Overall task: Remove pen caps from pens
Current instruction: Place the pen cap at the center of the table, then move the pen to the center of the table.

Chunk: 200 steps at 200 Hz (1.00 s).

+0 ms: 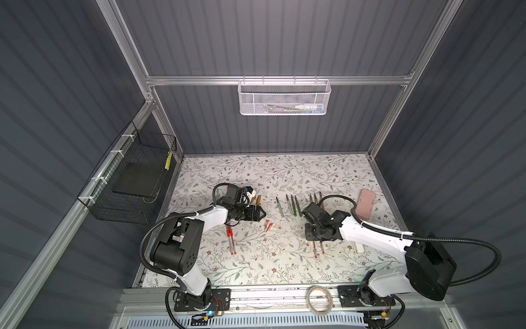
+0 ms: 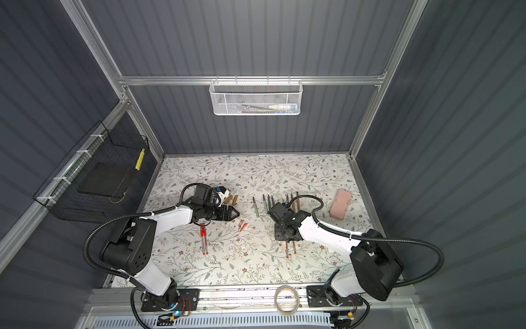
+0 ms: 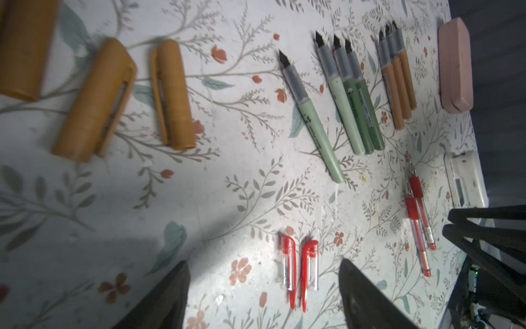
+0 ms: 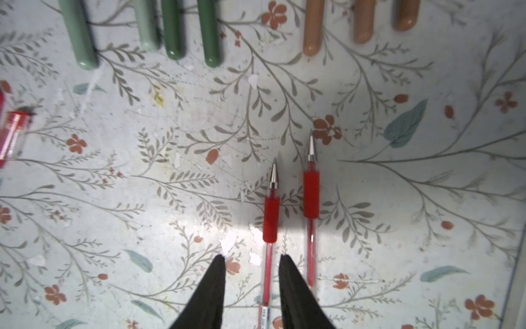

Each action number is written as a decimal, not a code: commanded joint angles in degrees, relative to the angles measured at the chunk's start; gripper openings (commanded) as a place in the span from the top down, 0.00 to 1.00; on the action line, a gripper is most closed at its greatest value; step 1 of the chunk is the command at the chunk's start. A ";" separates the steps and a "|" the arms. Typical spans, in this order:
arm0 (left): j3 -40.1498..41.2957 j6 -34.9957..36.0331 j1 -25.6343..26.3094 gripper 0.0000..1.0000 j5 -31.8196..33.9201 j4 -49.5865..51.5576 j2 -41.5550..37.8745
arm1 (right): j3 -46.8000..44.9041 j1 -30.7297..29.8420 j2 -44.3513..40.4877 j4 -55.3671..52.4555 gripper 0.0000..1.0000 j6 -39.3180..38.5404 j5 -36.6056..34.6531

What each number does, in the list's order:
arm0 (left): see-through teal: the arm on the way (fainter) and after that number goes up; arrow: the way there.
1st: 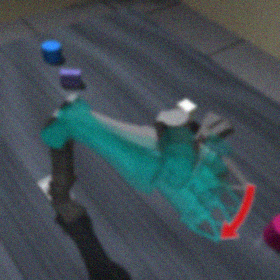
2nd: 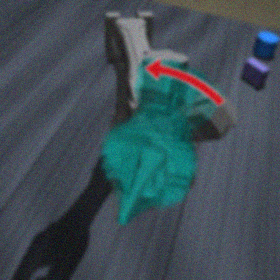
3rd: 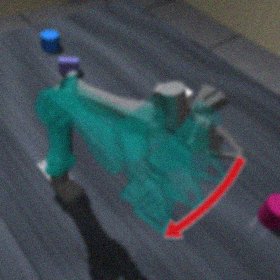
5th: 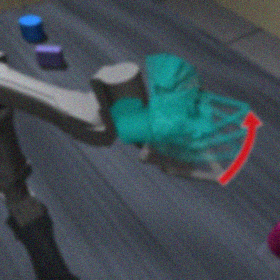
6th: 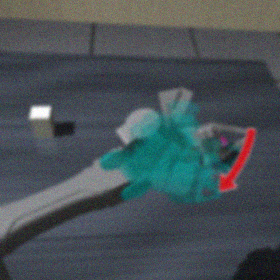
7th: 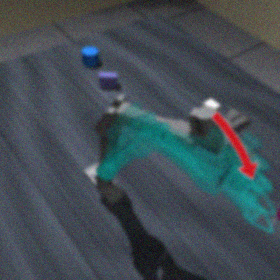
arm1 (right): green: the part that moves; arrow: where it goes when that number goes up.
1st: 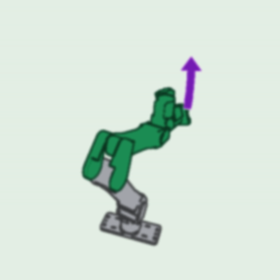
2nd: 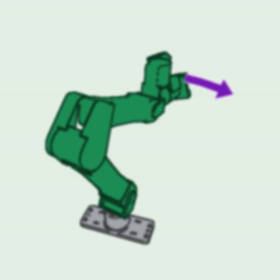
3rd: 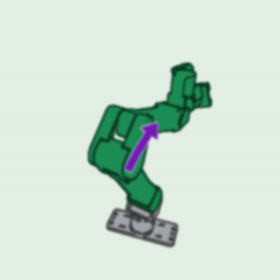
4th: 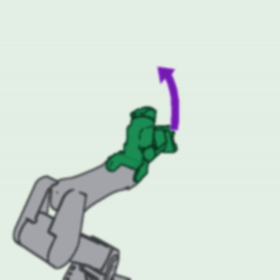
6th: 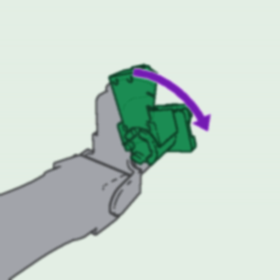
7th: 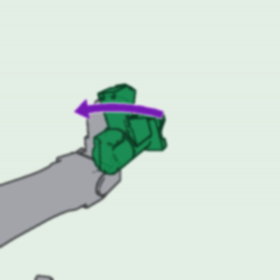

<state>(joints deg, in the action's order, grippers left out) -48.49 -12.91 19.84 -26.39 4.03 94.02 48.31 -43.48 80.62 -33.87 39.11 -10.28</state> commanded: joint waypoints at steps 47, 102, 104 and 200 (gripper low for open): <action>-4.99 1.92 -10.21 0.00 -1.54 4.99 -3.72 | 12.98 -7.38 8.23 3.74 0.46 -3.90 1.56; -3.50 -3.09 -19.92 0.00 0.04 3.44 -6.54 | 30.87 -16.12 24.06 5.80 0.19 -11.43 3.41; -3.40 -3.13 -20.08 0.00 0.10 3.44 -6.67 | 31.29 -16.37 24.43 5.89 0.14 -11.67 3.31; -3.64 -3.26 -26.58 0.00 2.07 4.08 -8.39 | 54.69 -19.26 44.79 -0.52 0.21 -18.71 9.15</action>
<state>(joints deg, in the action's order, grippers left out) -51.79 -15.92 -5.93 -24.97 6.57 87.31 98.85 -62.30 121.93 -29.82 23.24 -3.05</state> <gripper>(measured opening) 0.996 0.814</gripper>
